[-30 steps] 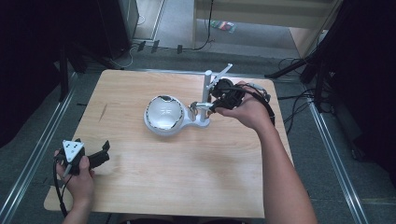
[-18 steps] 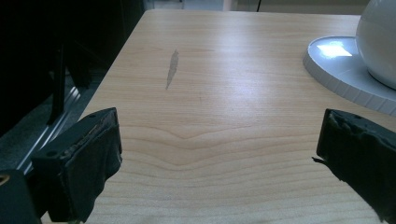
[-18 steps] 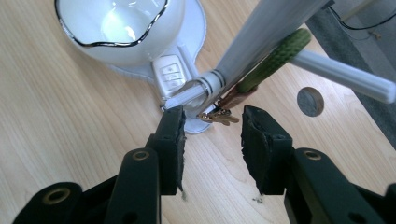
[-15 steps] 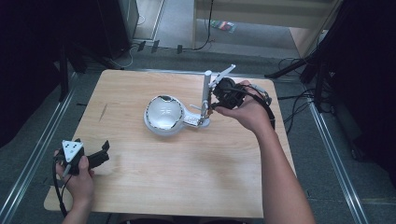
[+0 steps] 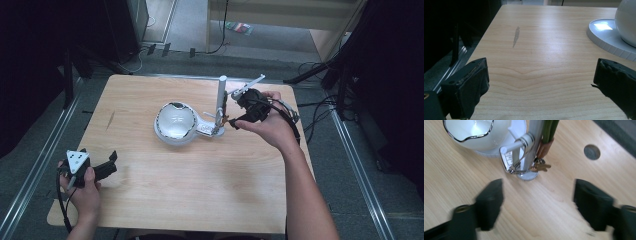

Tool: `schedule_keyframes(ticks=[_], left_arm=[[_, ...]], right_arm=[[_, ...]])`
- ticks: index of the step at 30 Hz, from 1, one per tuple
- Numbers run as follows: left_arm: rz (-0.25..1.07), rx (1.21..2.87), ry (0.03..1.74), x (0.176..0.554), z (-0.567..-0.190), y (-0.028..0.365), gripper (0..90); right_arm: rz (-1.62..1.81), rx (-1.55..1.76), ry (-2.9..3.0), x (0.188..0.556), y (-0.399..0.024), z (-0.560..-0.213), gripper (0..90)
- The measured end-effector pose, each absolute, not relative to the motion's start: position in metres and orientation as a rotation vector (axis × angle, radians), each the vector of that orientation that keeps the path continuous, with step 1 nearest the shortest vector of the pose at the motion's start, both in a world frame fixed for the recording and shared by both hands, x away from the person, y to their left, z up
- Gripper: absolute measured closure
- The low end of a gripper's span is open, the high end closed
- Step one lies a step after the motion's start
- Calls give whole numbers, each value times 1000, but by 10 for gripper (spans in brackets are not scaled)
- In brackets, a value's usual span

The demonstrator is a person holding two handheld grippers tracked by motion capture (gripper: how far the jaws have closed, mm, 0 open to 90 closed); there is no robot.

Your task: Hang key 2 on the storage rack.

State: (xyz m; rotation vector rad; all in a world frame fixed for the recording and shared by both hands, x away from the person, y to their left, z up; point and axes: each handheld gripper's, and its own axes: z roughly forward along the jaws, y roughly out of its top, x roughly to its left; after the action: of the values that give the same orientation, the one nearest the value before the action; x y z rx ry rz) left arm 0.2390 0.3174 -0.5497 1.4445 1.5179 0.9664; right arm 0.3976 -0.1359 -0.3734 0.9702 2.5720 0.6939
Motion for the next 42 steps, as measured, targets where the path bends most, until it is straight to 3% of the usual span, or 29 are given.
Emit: schedule_keyframes(ticks=[2,42], left_arm=[[969,1447,1514,239,-550,317,2],[968,1453,1518,240,-550,317,2]], right_arm=[[680,965,2522,392,-136,-375,0],[796,1283,2196,339,-220,-441,0]])
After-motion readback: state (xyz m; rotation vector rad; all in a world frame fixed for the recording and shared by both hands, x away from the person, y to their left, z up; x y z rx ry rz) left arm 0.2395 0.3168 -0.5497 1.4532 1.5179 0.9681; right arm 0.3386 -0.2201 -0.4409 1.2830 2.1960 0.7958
